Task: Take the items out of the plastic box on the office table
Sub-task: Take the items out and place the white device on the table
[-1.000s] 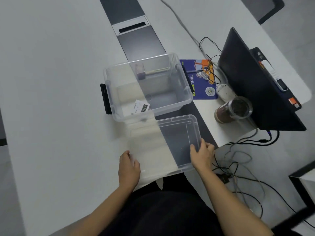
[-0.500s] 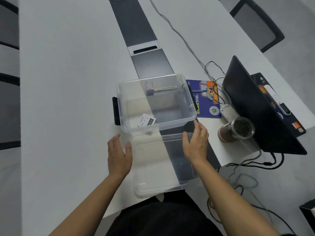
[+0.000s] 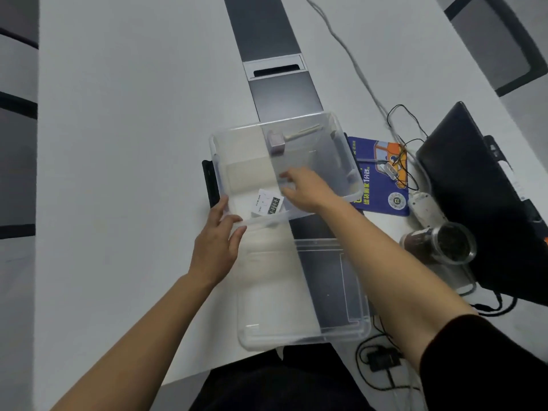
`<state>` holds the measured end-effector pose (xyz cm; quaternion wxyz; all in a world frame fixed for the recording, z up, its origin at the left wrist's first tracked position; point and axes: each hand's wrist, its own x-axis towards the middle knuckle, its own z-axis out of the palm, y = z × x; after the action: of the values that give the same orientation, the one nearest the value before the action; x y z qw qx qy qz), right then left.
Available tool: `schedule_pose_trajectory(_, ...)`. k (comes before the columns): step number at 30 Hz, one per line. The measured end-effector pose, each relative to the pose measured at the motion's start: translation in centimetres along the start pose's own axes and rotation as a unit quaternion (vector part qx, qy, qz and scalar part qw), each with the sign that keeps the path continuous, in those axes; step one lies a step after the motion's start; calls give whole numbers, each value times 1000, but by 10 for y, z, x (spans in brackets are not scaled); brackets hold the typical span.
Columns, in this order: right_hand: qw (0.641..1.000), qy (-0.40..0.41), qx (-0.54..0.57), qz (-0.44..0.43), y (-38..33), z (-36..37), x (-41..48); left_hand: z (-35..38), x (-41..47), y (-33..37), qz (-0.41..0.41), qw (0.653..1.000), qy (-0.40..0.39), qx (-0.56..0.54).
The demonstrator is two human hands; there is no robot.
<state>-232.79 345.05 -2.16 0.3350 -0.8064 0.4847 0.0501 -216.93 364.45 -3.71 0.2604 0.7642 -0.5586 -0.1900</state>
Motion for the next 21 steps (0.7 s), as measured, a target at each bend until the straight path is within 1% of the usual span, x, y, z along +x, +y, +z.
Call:
schedule_pose_trajectory(1, 998, -64, 1, 2, -5, 2, 9, -2, 0, -3, 8, 1000, -6, -3)
schedule_pose_trajectory(2, 994, -106, -16, 5, -10, 5, 17, -3, 0, -7, 19, 1000, -13, -5)
schedule_pose_trajectory(3, 991, -128, -40, 10, -13, 10, 23, -4, -1, -10, 32, 999, -19, -4)
schedule_pose_trajectory(8, 982, -160, -100, 23, -18, 43, 36, -7, 1, -20, 57, 998, -27, -5)
schedule_pose_trajectory(10, 979, -158, -129, 19, -16, 54, 35, -5, 1, -21, 62, 998, -21, -15)
schedule_pose_trajectory(12, 980, -146, -129, 30, -15, 57, 34, -4, 0, -20, 66, 998, -12, -21)
schedule_pose_trajectory(14, 985, -132, -93, 53, -11, 53, 33, -3, -1, -20, 63, 998, -6, -26)
schedule_pose_trajectory(17, 988, -126, 23, 86, -1, 44, 26, -3, 0, -19, 59, 998, -4, -23)
schedule_pose_trajectory(19, 983, -127, 90, 96, 2, 38, 17, -3, 0, -18, 60, 998, -7, -27)
schedule_pose_trajectory(21, 983, -108, 118, 86, 0, 30, 7, -4, 0, -17, 59, 998, -15, -26)
